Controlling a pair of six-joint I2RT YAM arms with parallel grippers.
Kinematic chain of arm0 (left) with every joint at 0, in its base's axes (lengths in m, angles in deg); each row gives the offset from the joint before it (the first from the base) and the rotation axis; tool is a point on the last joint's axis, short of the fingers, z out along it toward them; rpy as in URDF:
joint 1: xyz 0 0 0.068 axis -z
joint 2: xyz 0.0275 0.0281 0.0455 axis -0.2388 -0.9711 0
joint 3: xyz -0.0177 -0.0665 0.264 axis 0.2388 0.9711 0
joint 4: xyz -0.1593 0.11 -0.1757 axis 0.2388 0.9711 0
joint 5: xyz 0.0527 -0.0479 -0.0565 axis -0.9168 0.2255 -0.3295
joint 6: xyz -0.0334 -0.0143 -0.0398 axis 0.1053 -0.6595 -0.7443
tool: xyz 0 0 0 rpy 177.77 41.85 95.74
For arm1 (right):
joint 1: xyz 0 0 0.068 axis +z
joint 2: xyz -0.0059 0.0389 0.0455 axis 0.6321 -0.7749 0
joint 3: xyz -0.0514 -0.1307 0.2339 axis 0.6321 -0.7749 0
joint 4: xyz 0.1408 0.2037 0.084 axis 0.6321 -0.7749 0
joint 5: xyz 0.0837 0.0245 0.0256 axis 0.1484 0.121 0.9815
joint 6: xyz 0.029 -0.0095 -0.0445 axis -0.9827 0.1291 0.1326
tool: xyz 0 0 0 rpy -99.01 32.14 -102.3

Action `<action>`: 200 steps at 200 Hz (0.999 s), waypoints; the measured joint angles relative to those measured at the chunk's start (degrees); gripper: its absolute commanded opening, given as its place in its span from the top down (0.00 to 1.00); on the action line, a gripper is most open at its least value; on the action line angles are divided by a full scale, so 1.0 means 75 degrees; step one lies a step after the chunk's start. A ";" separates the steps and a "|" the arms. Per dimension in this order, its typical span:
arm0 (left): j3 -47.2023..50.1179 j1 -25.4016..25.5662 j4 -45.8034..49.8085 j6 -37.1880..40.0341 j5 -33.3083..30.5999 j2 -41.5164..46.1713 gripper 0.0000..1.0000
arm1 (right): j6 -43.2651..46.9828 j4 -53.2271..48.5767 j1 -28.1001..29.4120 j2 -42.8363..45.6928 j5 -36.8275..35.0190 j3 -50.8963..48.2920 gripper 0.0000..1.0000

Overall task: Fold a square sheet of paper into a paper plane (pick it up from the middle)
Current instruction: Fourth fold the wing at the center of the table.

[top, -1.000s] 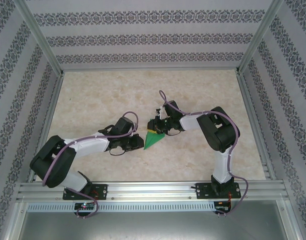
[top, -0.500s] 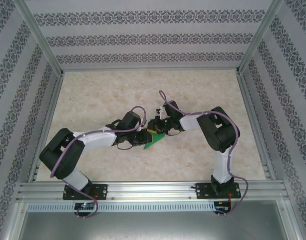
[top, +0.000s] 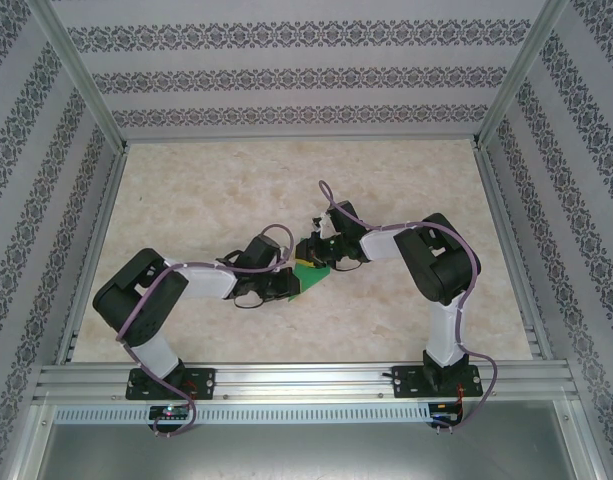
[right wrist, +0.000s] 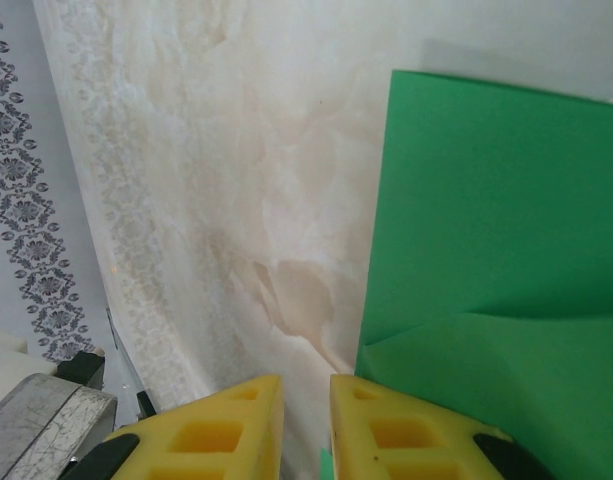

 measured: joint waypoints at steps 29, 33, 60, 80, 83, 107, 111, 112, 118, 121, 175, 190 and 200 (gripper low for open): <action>0.0312 0.0000 -0.0568 -0.0134 0.0017 0.0055 0.90 | 0.0003 -0.0003 0.0000 0.0000 0.0003 0.0000 0.79; 0.0347 -0.0003 -0.0627 -0.0152 0.0017 0.0061 0.90 | 0.0003 -0.0003 0.0000 0.0000 0.0000 0.0000 0.79; 0.0595 -0.0012 -0.0982 -0.0213 0.0032 0.0149 0.89 | 0.0029 -0.0012 0.0000 -0.0003 0.0000 0.0003 0.79; 0.0635 -0.0009 -0.0874 -0.0175 0.0064 0.0233 0.89 | 0.0032 -0.0012 0.0000 -0.0003 0.0000 0.0003 0.79; 0.0629 -0.0009 -0.0822 -0.0149 0.0067 0.0254 0.89 | 0.0032 -0.0012 0.0000 -0.0003 0.0000 0.0003 0.79; 0.0589 -0.0009 -0.0303 0.0064 0.0154 0.0393 0.89 | 0.0032 -0.0012 0.0000 -0.0003 0.0000 0.0003 0.79; 0.0583 -0.0009 -0.0201 0.0108 0.0175 0.0425 0.89 | 0.0032 -0.0009 0.0000 -0.0003 0.0000 0.0003 0.79; 0.0580 -0.0009 -0.0184 0.0114 0.0178 0.0431 0.89 | 0.0032 -0.0009 0.0000 -0.0003 0.0000 0.0003 0.79; 0.0580 -0.0009 -0.0052 0.0163 0.0201 0.0475 0.89 | 0.0032 -0.0009 0.0003 -0.0003 0.0000 0.0003 0.79; 0.0580 -0.0009 0.0012 0.0184 0.0210 0.0490 0.89 | 0.0032 -0.0009 0.0012 -0.0003 0.0000 0.0003 0.79; 0.0603 -0.0006 0.1224 0.0323 0.0321 0.0997 0.89 | 0.0032 -0.0006 0.0050 -0.0003 -0.0006 0.0003 0.79; 0.0632 0.0006 0.1848 0.0323 0.0271 0.1384 0.88 | 0.0032 -0.0006 0.0050 -0.0003 -0.0006 0.0003 0.79; 0.0629 0.0006 0.2136 0.0321 0.0192 0.1687 0.88 | 0.0032 -0.0006 0.0050 -0.0003 -0.0006 0.0003 0.79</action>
